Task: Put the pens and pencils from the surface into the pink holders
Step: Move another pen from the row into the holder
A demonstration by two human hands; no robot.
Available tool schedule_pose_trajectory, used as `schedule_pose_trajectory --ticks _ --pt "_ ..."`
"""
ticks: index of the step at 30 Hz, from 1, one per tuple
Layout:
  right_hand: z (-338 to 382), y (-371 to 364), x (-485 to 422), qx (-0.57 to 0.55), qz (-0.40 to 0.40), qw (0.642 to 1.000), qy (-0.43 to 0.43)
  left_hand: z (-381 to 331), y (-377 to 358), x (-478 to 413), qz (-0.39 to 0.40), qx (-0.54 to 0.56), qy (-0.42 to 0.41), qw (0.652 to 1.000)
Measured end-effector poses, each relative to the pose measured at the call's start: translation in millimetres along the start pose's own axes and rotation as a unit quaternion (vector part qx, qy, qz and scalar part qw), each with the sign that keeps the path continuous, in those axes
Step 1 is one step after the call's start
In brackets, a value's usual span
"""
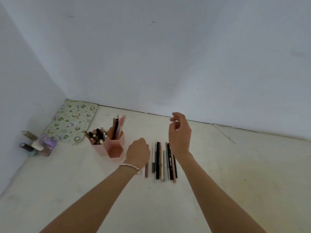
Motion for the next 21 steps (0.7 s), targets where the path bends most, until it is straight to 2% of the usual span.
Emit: schedule_pose_trajectory --ticks 3,7,12,16,21 --pt "-29.1 24.9 -1.4 0.028 -0.011 0.999 -0.029 14.8 -25.7 -0.8 0.016 -0.025 0.043 0.999" --pt "-51.3 45.2 3.2 0.038 -0.025 0.998 -0.052 18.7 -35.4 -0.3 -0.002 -0.041 0.061 0.997" --pt "-68.8 50.2 7.6 0.048 -0.008 0.996 -0.076 20.9 -36.9 -0.5 -0.006 0.059 0.088 0.994" --pt "-93.9 27.6 10.1 0.105 0.076 0.982 -0.138 0.4 -0.3 -5.6 -0.08 0.128 0.016 0.988" --pt "-126.0 -8.7 28.7 0.209 0.176 0.937 -0.216 -30.9 57.6 -2.5 -0.177 0.164 -0.065 0.968"
Point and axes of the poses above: each hand's wrist, its own x-axis away from the middle knuckle, its own y-axis out of the back of the hand, z = x × y, the point moved 10 cm from there along -x, towards the middle knuckle, and after that the axes turned 8 degrees about -y, right-handed, at the moved point
